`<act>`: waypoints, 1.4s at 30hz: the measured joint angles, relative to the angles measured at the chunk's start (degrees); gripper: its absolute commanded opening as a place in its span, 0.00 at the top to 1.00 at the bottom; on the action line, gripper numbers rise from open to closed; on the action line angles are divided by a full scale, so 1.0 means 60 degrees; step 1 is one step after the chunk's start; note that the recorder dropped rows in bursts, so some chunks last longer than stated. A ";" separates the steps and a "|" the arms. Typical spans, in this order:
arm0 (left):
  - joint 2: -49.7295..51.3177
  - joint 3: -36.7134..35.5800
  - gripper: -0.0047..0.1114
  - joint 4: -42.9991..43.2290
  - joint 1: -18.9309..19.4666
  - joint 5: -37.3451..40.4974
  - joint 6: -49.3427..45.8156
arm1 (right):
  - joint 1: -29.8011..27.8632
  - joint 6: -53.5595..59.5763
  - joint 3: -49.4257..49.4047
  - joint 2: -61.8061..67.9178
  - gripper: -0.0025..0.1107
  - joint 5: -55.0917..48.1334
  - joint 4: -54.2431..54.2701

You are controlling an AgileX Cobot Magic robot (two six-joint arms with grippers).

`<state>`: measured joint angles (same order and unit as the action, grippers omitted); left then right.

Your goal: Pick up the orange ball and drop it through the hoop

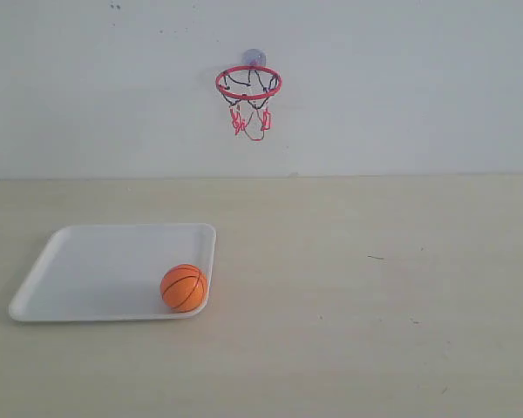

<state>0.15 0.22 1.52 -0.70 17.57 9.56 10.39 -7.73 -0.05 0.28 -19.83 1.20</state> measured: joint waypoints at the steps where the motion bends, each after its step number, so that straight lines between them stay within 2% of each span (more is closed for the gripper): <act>1: 0.0000 0.0000 0.92 0.0000 0.0000 0.0000 -0.0023 | 0.0000 0.0000 0.0000 0.0000 0.98 0.0000 0.0000; 5: 0.0000 0.0303 0.92 -0.0254 0.0000 0.0095 -0.0023 | 0.0000 0.0000 0.0000 0.0000 0.98 0.0000 0.0000; 12: -0.0024 0.2365 0.92 -0.0531 0.0000 0.0040 0.0213 | 0.0000 0.0000 0.0000 0.0000 0.98 0.0000 0.0000; 16: -0.0024 0.3134 0.92 -0.0545 0.0000 -0.0054 0.0338 | 0.0000 0.0000 0.0000 0.0000 0.98 0.0000 0.0000; 24: -0.0024 0.3284 0.92 -0.0582 0.0000 -0.1020 0.0381 | 0.0000 0.0000 0.0000 0.0000 0.98 0.0000 0.0000; 33: 0.0032 0.3284 0.92 -0.0582 0.0000 -0.2928 0.0795 | 0.0000 0.0000 0.0000 0.0000 0.98 0.0000 0.0000; 37: 0.1156 0.3485 0.92 -0.0582 0.0000 -0.2928 0.1334 | 0.0000 0.0000 0.0000 0.0000 0.98 0.0000 0.0000; 42: 0.3895 0.4517 0.92 -0.0691 0.0000 -0.0998 0.1173 | 0.0000 0.0000 0.0000 0.0000 0.98 0.0000 0.0000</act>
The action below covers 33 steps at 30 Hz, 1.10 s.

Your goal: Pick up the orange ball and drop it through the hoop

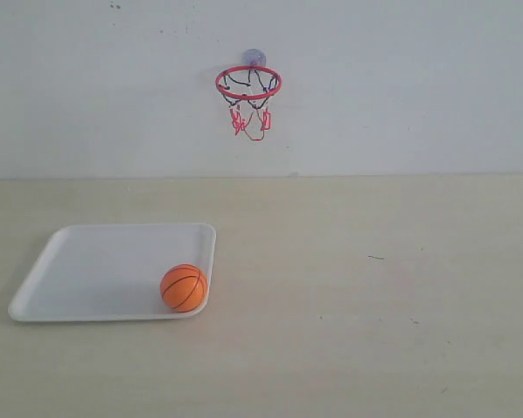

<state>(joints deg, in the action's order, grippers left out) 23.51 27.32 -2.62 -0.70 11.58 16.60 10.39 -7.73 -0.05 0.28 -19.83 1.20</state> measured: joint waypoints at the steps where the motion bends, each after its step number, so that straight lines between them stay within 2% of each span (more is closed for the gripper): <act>1: 0.0553 0.0232 0.92 -0.0071 -0.0019 0.0482 -0.0271 | 0.0000 0.0000 0.0000 0.0000 0.98 0.0000 0.0000; 4: 0.2728 0.1215 0.92 -0.0704 -0.0186 0.1914 -0.2192 | 0.0000 0.0000 0.0000 0.0000 0.98 0.0000 0.0000; 9: 0.6330 0.2853 0.92 -0.3412 -0.0257 0.3885 -0.5706 | 0.0000 0.0000 0.0000 0.0000 0.98 0.0000 0.0000; 12: 0.8118 0.3625 0.92 -0.4833 -0.0257 0.4289 -0.7599 | 0.0000 0.0000 0.0000 0.0000 0.98 0.0000 0.0000; 16: 0.9894 0.4570 0.92 -0.6066 -0.0275 0.4289 -0.9174 | 0.0000 0.0000 0.0000 0.0000 0.98 0.0000 0.0000; 20: 1.1039 0.5397 0.78 -0.6451 -0.0275 0.4853 -0.9926 | 0.0000 0.0000 0.0000 0.0000 0.98 0.0000 0.0000; 26: 1.2574 0.6883 0.37 -0.6553 -0.0467 0.6109 -1.0229 | 0.0000 0.0000 0.0000 0.0000 0.98 0.0000 0.0000; 28: 1.2978 0.7295 0.34 -0.6553 -0.0672 0.6479 -1.0318 | 0.0000 0.0000 0.0000 0.0000 0.98 0.0000 0.0000; 33: 1.3674 0.8002 0.34 -0.6204 -0.1355 0.6456 -1.0392 | 0.0000 0.0000 0.0000 0.0000 0.98 0.0000 0.0000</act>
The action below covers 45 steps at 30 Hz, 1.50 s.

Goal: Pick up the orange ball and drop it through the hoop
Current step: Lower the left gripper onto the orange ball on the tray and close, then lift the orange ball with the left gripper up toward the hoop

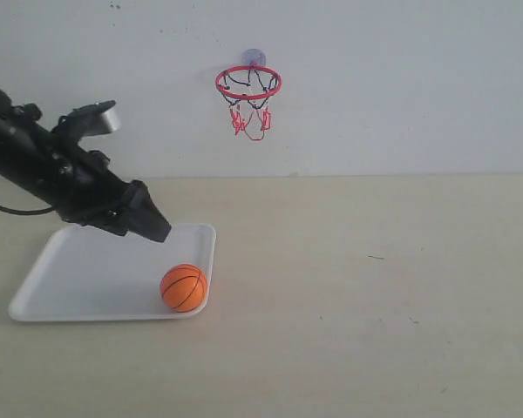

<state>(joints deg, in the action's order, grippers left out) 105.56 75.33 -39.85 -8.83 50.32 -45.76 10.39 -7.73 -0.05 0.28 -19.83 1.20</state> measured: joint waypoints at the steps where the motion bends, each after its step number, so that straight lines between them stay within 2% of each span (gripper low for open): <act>1: 0.0116 0.0110 0.34 0.0197 -0.0156 -0.0117 0.0025 | 0.0000 0.0000 0.0000 0.0000 0.98 0.0000 0.0000; 7: 0.0837 0.0570 0.33 0.1401 -0.0798 -0.0523 0.0594 | 0.0000 0.0000 0.0000 0.0000 0.98 0.0000 0.0000; 13: 0.1413 0.0736 0.33 0.1871 -0.1152 -0.0797 0.0890 | 0.0000 0.0000 0.0000 0.0000 0.98 0.0000 0.0000; 15: 0.1512 0.0751 0.33 0.1933 -0.1207 -0.0972 0.1020 | 0.0000 0.0000 0.0000 0.0000 0.98 0.0000 0.0000; 22: 0.1895 0.0757 0.20 0.2265 -0.1331 -0.1077 0.1281 | 0.0000 0.0000 0.0000 0.0000 0.98 0.0000 0.0000; 29: 0.2260 0.0757 0.20 0.2315 -0.1394 -0.1513 0.1358 | 0.0000 0.0000 0.0000 0.0000 0.98 0.0000 0.0000; 33: 0.2535 0.0757 0.20 0.2293 -0.1642 -0.1585 0.1294 | 0.0000 0.0000 0.0000 0.0000 0.98 0.0000 0.0000; 37: 0.2642 0.0757 0.30 0.2289 -0.1686 -0.1585 0.1259 | 0.0000 0.0000 0.0000 0.0000 0.98 0.0000 0.0000; 40: 0.2664 0.0757 0.51 0.2501 -0.1700 -0.1585 0.1253 | 0.0000 0.0000 0.0000 0.0000 0.98 0.0000 0.0000; 45: 0.2664 0.0757 0.78 0.2538 -0.1700 -0.2045 0.1235 | 0.0000 0.0000 0.0000 0.0000 0.98 0.0000 0.0000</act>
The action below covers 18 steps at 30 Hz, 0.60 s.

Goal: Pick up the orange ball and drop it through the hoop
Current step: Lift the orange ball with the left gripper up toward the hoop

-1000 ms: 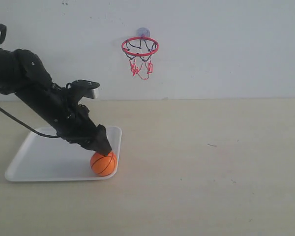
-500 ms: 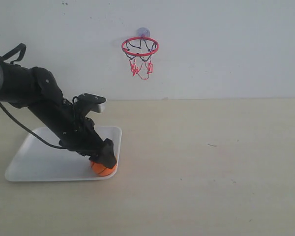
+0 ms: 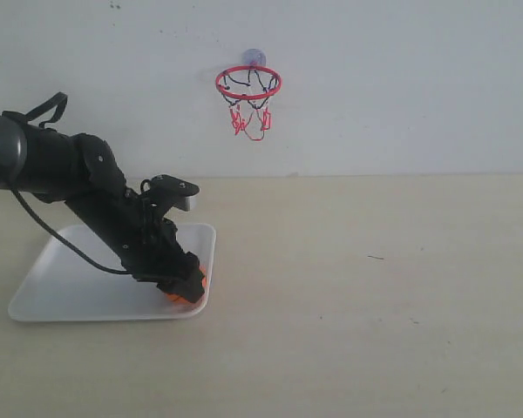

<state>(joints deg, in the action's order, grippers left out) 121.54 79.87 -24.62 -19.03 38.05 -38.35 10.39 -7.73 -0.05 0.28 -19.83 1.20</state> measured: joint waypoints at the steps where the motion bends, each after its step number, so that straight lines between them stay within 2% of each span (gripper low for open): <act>1: 0.0000 0.0000 0.84 0.0000 0.0000 -0.0104 0.0000 | 0.0000 0.0000 0.0000 0.0000 0.98 0.0000 0.0000; 3: 0.0000 0.0000 0.92 0.0000 0.0000 -0.0264 0.0000 | 0.0000 0.0000 0.0000 0.0000 0.98 0.0000 0.0000; 7: -0.0145 0.0208 0.92 -0.0008 0.0000 -0.0404 0.0000 | 0.0000 0.0000 0.0000 0.0000 0.98 0.0000 0.0000; 11: -0.0405 0.0741 0.92 -0.0806 0.0269 -0.0434 -0.0157 | 0.0000 0.0000 0.0000 0.0000 0.98 0.0000 0.0000; 14: -0.0477 0.1358 0.92 -0.2289 0.0737 -0.0108 -0.1198 | 0.0000 0.0000 0.0000 0.0000 0.98 0.0000 0.0000; 18: -0.0477 0.2170 0.92 -0.5397 0.1474 0.0428 -0.3077 | 0.0000 0.0000 0.0000 0.0000 0.98 0.0000 0.0000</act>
<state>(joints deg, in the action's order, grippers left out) 118.68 92.89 -57.00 -10.19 40.62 -56.81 10.39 -7.73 -0.05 0.28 -19.83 1.20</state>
